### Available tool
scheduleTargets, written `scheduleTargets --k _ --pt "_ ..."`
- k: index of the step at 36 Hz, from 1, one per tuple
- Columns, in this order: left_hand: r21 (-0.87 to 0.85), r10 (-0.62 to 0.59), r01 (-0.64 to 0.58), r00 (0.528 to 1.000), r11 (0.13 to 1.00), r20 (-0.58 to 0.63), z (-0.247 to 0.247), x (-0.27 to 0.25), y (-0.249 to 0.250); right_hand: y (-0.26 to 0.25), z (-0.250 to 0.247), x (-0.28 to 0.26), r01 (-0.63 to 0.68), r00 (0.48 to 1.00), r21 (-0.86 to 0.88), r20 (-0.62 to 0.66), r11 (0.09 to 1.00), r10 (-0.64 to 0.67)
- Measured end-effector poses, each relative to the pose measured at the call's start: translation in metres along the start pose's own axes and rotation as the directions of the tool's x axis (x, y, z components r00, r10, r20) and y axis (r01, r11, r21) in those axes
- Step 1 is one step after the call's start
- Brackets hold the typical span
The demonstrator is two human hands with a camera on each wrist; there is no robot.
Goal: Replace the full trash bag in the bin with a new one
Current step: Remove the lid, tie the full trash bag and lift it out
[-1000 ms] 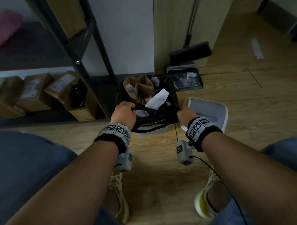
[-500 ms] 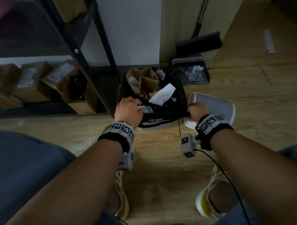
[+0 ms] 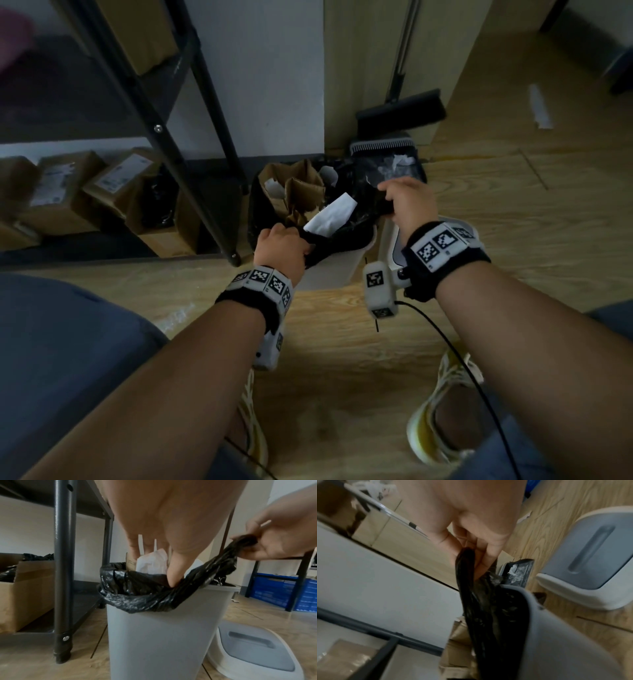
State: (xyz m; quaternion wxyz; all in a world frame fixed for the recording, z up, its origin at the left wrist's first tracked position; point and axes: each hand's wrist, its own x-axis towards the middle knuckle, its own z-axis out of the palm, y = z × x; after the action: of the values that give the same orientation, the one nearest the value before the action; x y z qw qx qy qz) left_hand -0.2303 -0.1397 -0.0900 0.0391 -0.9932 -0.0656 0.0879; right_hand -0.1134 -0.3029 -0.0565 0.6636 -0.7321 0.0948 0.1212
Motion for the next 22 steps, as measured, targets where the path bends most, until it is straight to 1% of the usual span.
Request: scheduleTargets --k 2,5,7,9,11,12,14,15,16,19,20,22 --pt "0.002 0.009 -0.009 1.000 1.000 -0.004 0.001 -0.002 0.002 -0.005 0.002 -0.001 -0.006 1.000 0.041 -0.003 0.999 0.006" --pt "-0.007 0.042 -0.042 0.999 0.999 0.004 0.002 -0.005 0.007 -0.003 0.004 0.002 0.009 1.000 0.004 -0.019 1.000 -0.009" --pt "-0.025 0.087 -0.087 0.996 0.996 0.014 0.001 -0.006 0.010 0.002 0.004 0.006 0.016 1.000 -0.109 -0.008 0.994 -0.017" --pt "-0.071 0.120 -0.118 0.993 0.990 0.020 0.000 -0.007 0.012 0.010 0.005 0.008 0.013 0.999 -0.261 0.038 0.965 -0.003" --pt "-0.146 0.098 -0.097 0.995 0.984 0.000 0.000 -0.006 0.011 0.020 0.006 0.012 0.023 0.999 -0.381 0.043 0.924 -0.007" --pt "-0.186 0.069 -0.072 0.997 0.980 -0.025 -0.001 -0.005 0.009 0.025 0.006 0.015 0.030 0.999 -0.438 0.024 0.899 -0.021" --pt "-0.277 -0.004 -0.026 0.994 0.961 -0.109 -0.004 -0.002 0.003 0.028 0.004 0.020 0.040 0.998 -0.574 -0.009 0.818 -0.055" --pt "-0.328 -0.056 0.005 0.988 0.945 -0.147 -0.006 0.000 -0.002 0.028 0.003 0.024 0.035 0.999 -0.627 -0.007 0.778 -0.051" --pt "-0.379 -0.118 0.040 0.976 0.924 -0.185 -0.008 0.002 -0.008 0.027 0.004 0.028 0.040 0.999 -0.653 0.006 0.757 -0.047" --pt "-0.470 -0.293 0.139 0.916 0.872 -0.273 -0.012 0.014 -0.028 0.013 0.007 0.033 0.039 0.999 -0.678 0.015 0.734 -0.040" --pt "-0.486 -0.335 0.170 0.900 0.857 -0.277 -0.013 0.019 -0.034 0.011 0.009 0.037 0.033 0.999 -0.687 0.005 0.726 -0.040" --pt "-0.505 -0.420 0.258 0.876 0.823 -0.236 -0.014 0.030 -0.046 0.005 0.016 0.044 0.015 1.000 -0.683 0.003 0.730 -0.018"
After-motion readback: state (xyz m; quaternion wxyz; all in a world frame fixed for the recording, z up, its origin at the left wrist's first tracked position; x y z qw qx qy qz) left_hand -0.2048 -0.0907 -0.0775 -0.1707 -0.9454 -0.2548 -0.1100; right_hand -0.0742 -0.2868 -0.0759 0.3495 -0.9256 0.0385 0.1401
